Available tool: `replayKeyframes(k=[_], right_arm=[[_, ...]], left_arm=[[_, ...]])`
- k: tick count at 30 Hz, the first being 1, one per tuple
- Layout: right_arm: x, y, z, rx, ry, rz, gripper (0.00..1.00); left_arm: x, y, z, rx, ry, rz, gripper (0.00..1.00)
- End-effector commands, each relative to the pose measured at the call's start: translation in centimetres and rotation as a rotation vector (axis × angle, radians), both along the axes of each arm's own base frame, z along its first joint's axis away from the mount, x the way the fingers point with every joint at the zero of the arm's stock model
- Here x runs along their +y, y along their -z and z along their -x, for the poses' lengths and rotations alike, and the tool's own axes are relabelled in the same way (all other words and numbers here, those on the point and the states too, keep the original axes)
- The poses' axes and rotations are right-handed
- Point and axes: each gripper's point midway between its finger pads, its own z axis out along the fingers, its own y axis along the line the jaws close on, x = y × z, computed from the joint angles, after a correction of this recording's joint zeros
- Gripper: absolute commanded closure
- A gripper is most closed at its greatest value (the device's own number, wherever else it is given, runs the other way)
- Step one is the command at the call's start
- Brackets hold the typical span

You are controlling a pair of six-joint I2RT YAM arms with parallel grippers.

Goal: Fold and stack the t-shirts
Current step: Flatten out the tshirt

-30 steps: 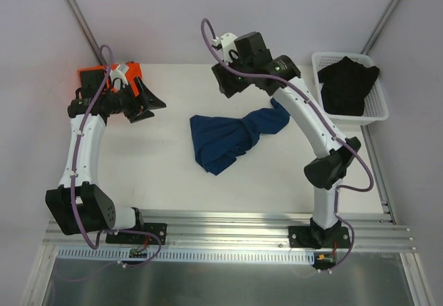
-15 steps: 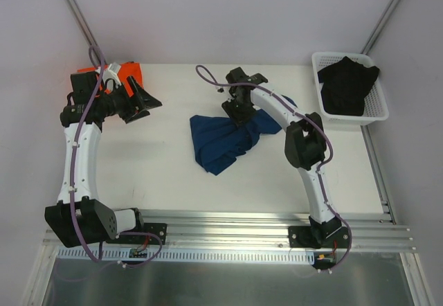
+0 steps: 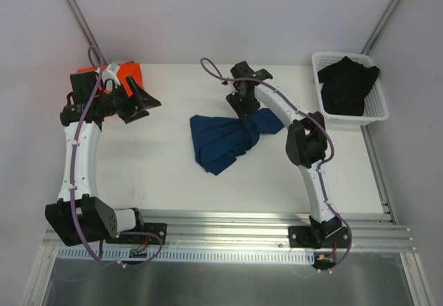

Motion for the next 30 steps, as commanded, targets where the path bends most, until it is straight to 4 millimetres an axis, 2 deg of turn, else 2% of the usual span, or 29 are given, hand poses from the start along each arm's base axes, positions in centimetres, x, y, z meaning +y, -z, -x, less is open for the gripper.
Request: replayKeyframes(k=[1, 4, 6, 10, 13, 15, 18, 19, 22, 23, 25, 30], right_arm=[[-0.7, 0.2, -0.6, -0.01, -0.007, 0.033, 0.53], [-1.0, 1.3, -0.9, -0.004, -0.015, 0.061, 0.54], [-1.0, 1.7, -1.1, -0.005, -0.023, 0.07, 0.59], [-0.8, 1.3, -1.4, -0.018, -0.022, 0.064, 0.66], [-0.9, 0.7, -1.5, -0.035, -0.019, 0.067, 0.81], [-1.1, 0.0, -1.7, -0.053, -0.011, 0.067, 0.87], [-1.0, -3.2, -2.4, -0.125, -0.001, 0.042, 0.92], [-0.7, -5.7, -2.8, -0.178, 0.002, 0.012, 0.93], [0.6, -10.8, -3.2, -0.298, -0.028, -0.048, 0.92], [1.1, -13.2, -2.8, -0.342, -0.055, -0.08, 0.92], [3.0, -15.6, -2.1, -0.393, -0.099, -0.133, 0.91], [7.2, -23.9, -1.1, -0.573, -0.133, -0.316, 0.91]], left_arm=[[0.1, -0.6, -0.4, -0.01, -0.003, 0.019, 0.28], [0.2, -0.5, -0.3, -0.01, -0.006, 0.019, 0.28], [0.2, -0.4, -0.3, -0.007, -0.008, 0.021, 0.28], [0.3, -0.2, -0.2, -0.002, -0.011, 0.022, 0.28], [0.3, -0.2, -0.2, 0.0, -0.011, 0.024, 0.28], [0.3, -0.3, -0.2, -0.001, -0.012, 0.026, 0.28], [0.3, -0.2, -0.3, 0.003, -0.011, 0.029, 0.28], [0.3, -0.1, -0.3, 0.006, -0.011, 0.029, 0.27], [0.3, 0.2, -0.2, 0.014, -0.009, 0.032, 0.28], [0.2, 0.2, -0.2, 0.01, -0.005, 0.033, 0.28], [0.2, 0.3, -0.3, 0.015, -0.003, 0.037, 0.28], [0.4, -0.1, -0.5, -0.002, -0.02, 0.02, 0.28]])
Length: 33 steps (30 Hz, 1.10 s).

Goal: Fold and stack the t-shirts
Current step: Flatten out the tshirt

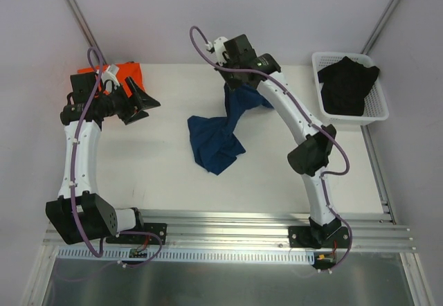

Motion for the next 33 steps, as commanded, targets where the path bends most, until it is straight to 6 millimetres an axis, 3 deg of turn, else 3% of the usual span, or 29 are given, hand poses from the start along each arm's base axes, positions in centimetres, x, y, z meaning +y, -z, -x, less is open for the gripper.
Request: replayKeyframes(k=[1, 4, 8, 11, 12, 15, 18, 21, 22, 23, 24, 25, 28, 31, 32, 33], right_arm=[[3.2, -12.0, 1.4, -0.245, -0.065, -0.223, 0.91], [3.0, -16.3, 1.8, -0.338, -0.064, -0.289, 0.92], [-0.8, -18.1, 1.1, -0.407, -0.008, -0.228, 0.93], [-6.4, -15.0, -1.0, -0.351, 0.115, -0.125, 0.98], [-9.3, -12.9, -1.9, -0.297, 0.168, -0.08, 0.99], [-14.6, -9.4, -3.7, -0.224, 0.266, 0.009, 0.99], [-18.3, -5.7, -4.8, -0.152, 0.313, 0.106, 0.99], [-20.7, -1.0, -5.0, -0.056, 0.322, 0.212, 0.98], [-21.1, 0.3, -4.9, -0.029, 0.318, 0.241, 0.9], [-21.9, 2.5, -4.3, 0.021, 0.32, 0.3, 0.71], [-22.3, 4.0, -3.9, 0.061, 0.306, 0.342, 0.42], [-22.3, 4.4, -3.8, 0.067, 0.304, 0.357, 0.36], [-20.7, 1.8, -4.4, 0.002, 0.31, 0.301, 0.32], [-16.8, -1.3, -3.6, -0.043, 0.269, 0.168, 0.36], [-14.8, -1.4, -2.6, -0.035, 0.231, 0.146, 0.37], [-13.8, -0.2, -1.3, 0.015, 0.199, 0.142, 0.41]], left_arm=[[0.1, -0.9, -0.2, -0.038, -0.007, -0.002, 0.28], [0.4, -1.2, -0.1, -0.051, -0.019, -0.014, 0.28], [0.5, -1.3, -0.1, -0.053, -0.023, -0.014, 0.28], [0.4, -1.2, -0.1, -0.047, -0.021, -0.01, 0.28], [0.4, -1.1, -0.1, -0.046, -0.02, -0.005, 0.28], [0.2, -0.9, -0.1, -0.034, -0.009, 0.011, 0.28], [-0.2, -0.3, 0.0, -0.003, 0.0, 0.045, 0.28], [-0.3, -0.2, 0.0, 0.003, 0.005, 0.052, 0.28], [-0.3, -0.4, 0.0, -0.003, 0.006, 0.05, 0.28], [-0.3, -0.7, -0.2, -0.013, 0.003, 0.045, 0.28], [-0.2, -0.9, -0.2, -0.017, 0.002, 0.043, 0.28], [-0.2, -1.1, -0.2, -0.028, 0.001, 0.037, 0.28], [-0.3, -1.3, 0.0, -0.038, 0.007, 0.033, 0.28], [-0.3, -1.0, 0.2, -0.031, 0.003, 0.035, 0.28], [-0.3, -0.7, 0.2, -0.024, 0.004, 0.034, 0.28], [-0.2, -0.6, 0.1, -0.023, 0.001, 0.032, 0.28]])
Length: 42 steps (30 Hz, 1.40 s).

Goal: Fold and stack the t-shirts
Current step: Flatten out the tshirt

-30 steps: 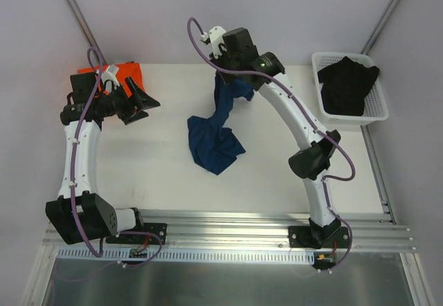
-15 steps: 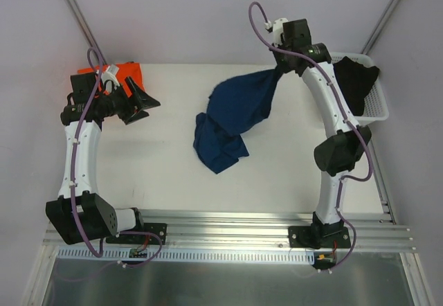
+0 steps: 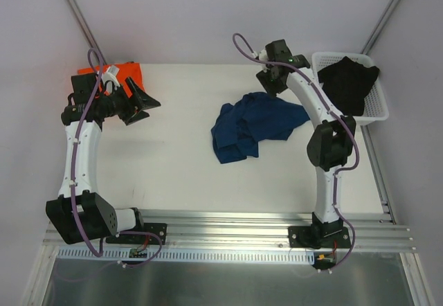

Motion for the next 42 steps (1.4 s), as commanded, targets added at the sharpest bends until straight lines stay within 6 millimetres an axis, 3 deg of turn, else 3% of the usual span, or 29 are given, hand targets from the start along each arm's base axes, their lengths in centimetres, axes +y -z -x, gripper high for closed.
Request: replayKeyframes(k=[1, 2, 3, 8, 12, 14, 20, 25, 34, 42], right_arm=[[5.5, -5.1, 3.7, -0.049, -0.104, -0.143, 0.42], [7.7, -4.3, 5.3, -0.011, -0.158, -0.158, 0.44], [8.4, -2.6, 6.7, 0.043, -0.177, -0.146, 0.5], [13.2, 0.1, 11.5, 0.184, -0.279, -0.177, 0.62], [13.2, 3.6, 14.1, 0.297, -0.286, -0.136, 0.62], [11.8, 5.6, 14.7, 0.348, -0.264, -0.094, 0.63], [7.8, 8.8, 14.3, 0.417, -0.163, -0.028, 0.63], [6.8, 10.3, 13.3, 0.435, -0.146, 0.007, 0.65], [7.8, 10.9, 11.6, 0.418, -0.14, 0.002, 0.65], [8.0, 11.3, 11.7, 0.433, -0.132, -0.005, 0.66]], left_arm=[[-0.1, -0.8, 0.2, -0.029, 0.008, 0.014, 0.28], [-0.1, -0.8, 0.1, -0.027, 0.009, 0.015, 0.28], [0.0, -0.9, -0.1, -0.027, 0.008, 0.015, 0.28], [0.1, -1.4, -0.6, -0.036, 0.008, 0.017, 0.28], [0.0, -1.8, -0.6, -0.045, 0.007, 0.019, 0.27], [0.1, -2.0, -0.5, -0.049, 0.003, 0.019, 0.27], [0.2, -1.8, -0.2, -0.045, -0.005, 0.023, 0.27], [0.4, -1.7, -0.3, -0.04, -0.011, 0.026, 0.27], [0.6, -1.7, -0.5, -0.04, -0.014, 0.029, 0.27], [0.7, -1.3, -0.7, -0.026, -0.015, 0.032, 0.27]])
